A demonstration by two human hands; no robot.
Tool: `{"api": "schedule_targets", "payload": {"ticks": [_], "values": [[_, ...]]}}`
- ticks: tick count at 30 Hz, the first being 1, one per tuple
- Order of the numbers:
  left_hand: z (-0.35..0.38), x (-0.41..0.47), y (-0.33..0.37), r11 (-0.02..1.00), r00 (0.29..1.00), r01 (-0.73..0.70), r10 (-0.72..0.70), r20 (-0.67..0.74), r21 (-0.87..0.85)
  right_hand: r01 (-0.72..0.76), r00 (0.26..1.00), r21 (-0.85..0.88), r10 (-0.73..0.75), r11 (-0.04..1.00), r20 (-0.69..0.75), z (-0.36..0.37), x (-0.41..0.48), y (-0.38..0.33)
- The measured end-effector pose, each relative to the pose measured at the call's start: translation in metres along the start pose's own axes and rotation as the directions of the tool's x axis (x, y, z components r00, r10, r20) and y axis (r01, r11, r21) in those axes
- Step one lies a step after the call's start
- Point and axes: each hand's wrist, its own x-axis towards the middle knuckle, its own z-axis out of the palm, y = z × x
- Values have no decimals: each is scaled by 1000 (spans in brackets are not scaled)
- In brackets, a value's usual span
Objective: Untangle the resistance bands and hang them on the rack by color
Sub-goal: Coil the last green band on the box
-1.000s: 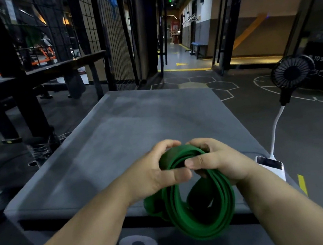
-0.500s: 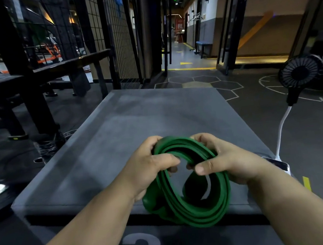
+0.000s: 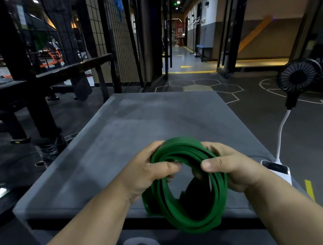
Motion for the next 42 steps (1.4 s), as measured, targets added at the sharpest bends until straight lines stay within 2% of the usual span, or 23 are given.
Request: {"api": "schedule_targets", "payload": {"ticks": [3,6,8,9,10,12,14,15,17,19,21,22,23,25,27,28,29,30,32,34,36,38,42], "values": [[-8,2,-3,999,999,33,-35,38,34,39,998,32,-37,999,-52,1,2,4],[-6,9,-8,926,987,35,28,-161,376,134,976,66,-120,989,-183,4,5,5],[-1,10,-9,827,878,15,258,-403,562,165,933,10,-153,986,-327,2,8,5],[2,9,-7,786,804,-42,393,-446,616,167,897,-56,-175,984,-405,1,9,5],[5,8,-4,771,773,-96,456,-440,630,156,855,-141,-206,978,-477,1,11,5],[13,7,-3,840,848,-123,365,-383,528,77,772,-368,-289,927,-566,5,11,7],[21,6,2,945,942,-10,119,-315,326,-18,727,-579,-386,815,-567,11,11,9],[24,6,3,975,960,65,-3,-281,211,-36,739,-653,-419,757,-527,15,11,11],[28,6,7,985,957,153,-168,-235,-81,-41,797,-778,-449,626,-404,22,12,18],[27,8,11,932,932,150,-245,-267,-330,-17,838,-907,-489,422,-243,27,15,31],[24,9,10,895,891,128,-293,-347,-426,33,856,-982,-512,186,-68,31,17,45],[22,9,10,892,876,135,-311,-368,-432,54,888,-987,-459,154,-22,31,17,47],[18,9,9,889,869,148,-326,-373,-433,77,922,-976,-386,204,-8,31,17,45],[8,9,9,873,870,160,-346,-352,-461,116,907,-879,-410,462,-97,27,15,38],[-5,7,13,851,888,110,-317,-333,-514,111,731,-697,-533,708,-425,18,14,31],[-11,6,15,838,903,68,-283,-324,-541,56,635,-624,-510,780,-580,10,14,30],[-16,5,18,825,917,22,-242,-318,-564,-30,592,-541,-422,840,-687,3,14,29],[-21,4,21,810,927,-28,-198,-318,-586,-126,602,-431,-277,893,-749,-4,13,30],[-27,3,24,776,926,-116,-141,-350,-619,-263,708,-172,69,949,-703,-12,13,39],[-29,2,26,767,916,-162,-117,-384,-621,-286,805,82,285,955,-520,-9,12,43],[-28,1,27,788,917,-165,-99,-386,-594,-234,877,248,314,940,-364,-2,12,43],[-26,1,26,792,917,-144,-118,-380,-593,-183,929,313,268,932,-255,5,13,40],[-27,3,22,770,902,-136,-163,-399,-623,-190,952,238,238,952,-190,8,12,39]]}}
